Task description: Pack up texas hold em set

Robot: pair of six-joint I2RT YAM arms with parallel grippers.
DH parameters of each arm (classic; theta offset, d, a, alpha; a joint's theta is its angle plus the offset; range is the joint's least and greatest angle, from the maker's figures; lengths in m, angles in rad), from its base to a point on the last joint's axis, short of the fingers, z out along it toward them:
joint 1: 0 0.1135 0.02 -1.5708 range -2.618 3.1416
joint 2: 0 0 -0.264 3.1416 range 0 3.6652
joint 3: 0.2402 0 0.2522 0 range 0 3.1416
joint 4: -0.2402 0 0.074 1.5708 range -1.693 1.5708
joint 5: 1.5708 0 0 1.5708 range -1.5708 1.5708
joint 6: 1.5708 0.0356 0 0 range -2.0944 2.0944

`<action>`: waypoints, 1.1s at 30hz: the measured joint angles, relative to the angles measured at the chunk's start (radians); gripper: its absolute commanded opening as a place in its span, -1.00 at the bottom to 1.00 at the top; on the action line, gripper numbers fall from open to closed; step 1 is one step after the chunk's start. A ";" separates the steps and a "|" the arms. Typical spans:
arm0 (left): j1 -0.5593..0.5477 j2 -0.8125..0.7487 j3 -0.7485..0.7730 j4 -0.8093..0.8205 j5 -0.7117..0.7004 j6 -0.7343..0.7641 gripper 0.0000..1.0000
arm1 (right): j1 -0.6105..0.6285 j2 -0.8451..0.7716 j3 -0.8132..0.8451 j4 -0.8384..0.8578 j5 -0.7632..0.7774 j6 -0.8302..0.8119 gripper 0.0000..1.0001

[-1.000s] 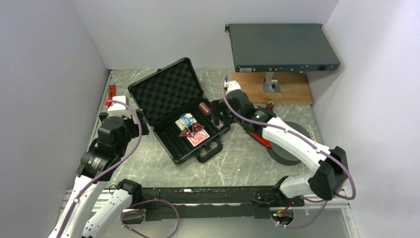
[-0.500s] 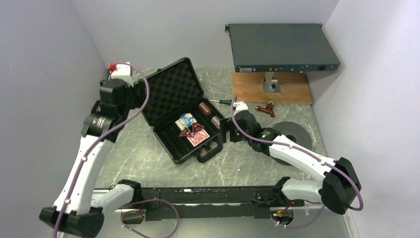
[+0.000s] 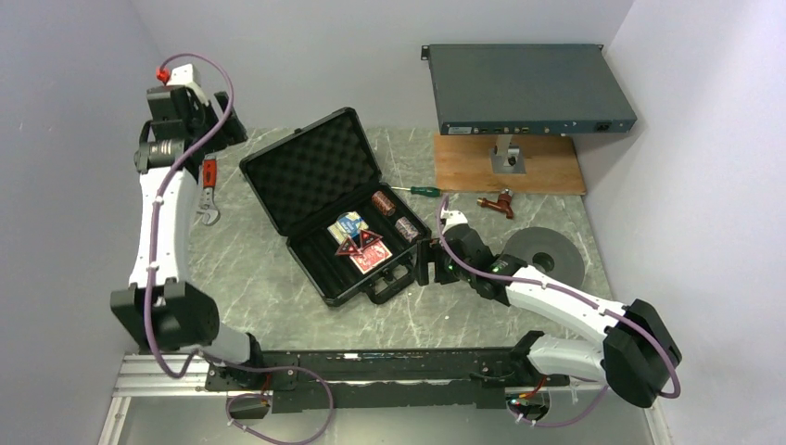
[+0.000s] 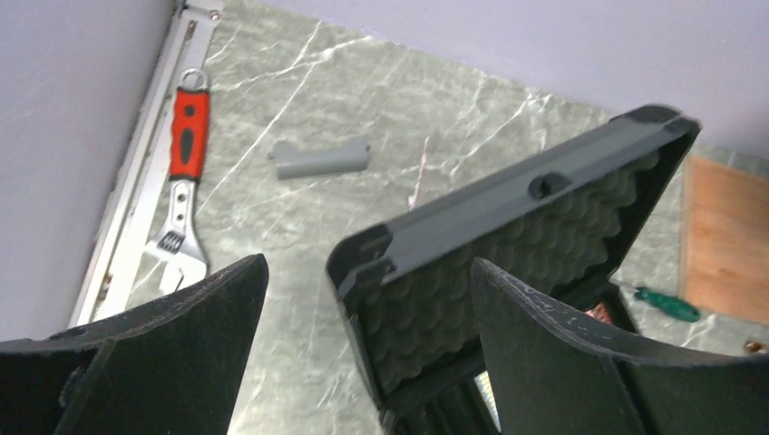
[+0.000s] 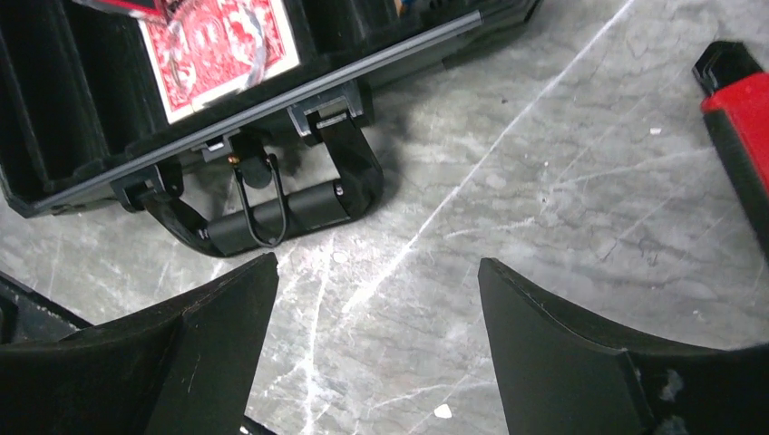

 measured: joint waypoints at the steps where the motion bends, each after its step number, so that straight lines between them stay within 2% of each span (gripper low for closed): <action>1: 0.009 0.030 0.031 0.002 0.013 -0.009 0.73 | 0.000 -0.005 -0.011 0.002 -0.005 0.003 0.68; 7: 0.058 0.190 0.203 0.017 0.081 -0.051 0.67 | 0.000 -0.037 -0.067 0.004 -0.014 0.015 0.66; 15: 0.141 0.368 0.231 0.058 0.188 -0.122 0.34 | 0.000 -0.048 -0.103 0.037 -0.059 0.042 0.44; 20: 0.169 0.487 0.232 0.068 0.258 -0.137 0.29 | 0.000 -0.049 -0.127 0.050 -0.066 0.058 0.38; 26: 0.173 0.533 0.232 0.063 0.274 -0.137 0.18 | 0.000 -0.056 -0.151 0.056 -0.066 0.079 0.32; 31: 0.173 0.536 0.229 0.072 0.299 -0.129 0.17 | 0.000 -0.057 -0.156 0.064 -0.064 0.094 0.25; 33: 0.173 0.536 0.221 0.081 0.312 -0.123 0.04 | 0.000 -0.051 -0.156 0.071 -0.060 0.096 0.22</action>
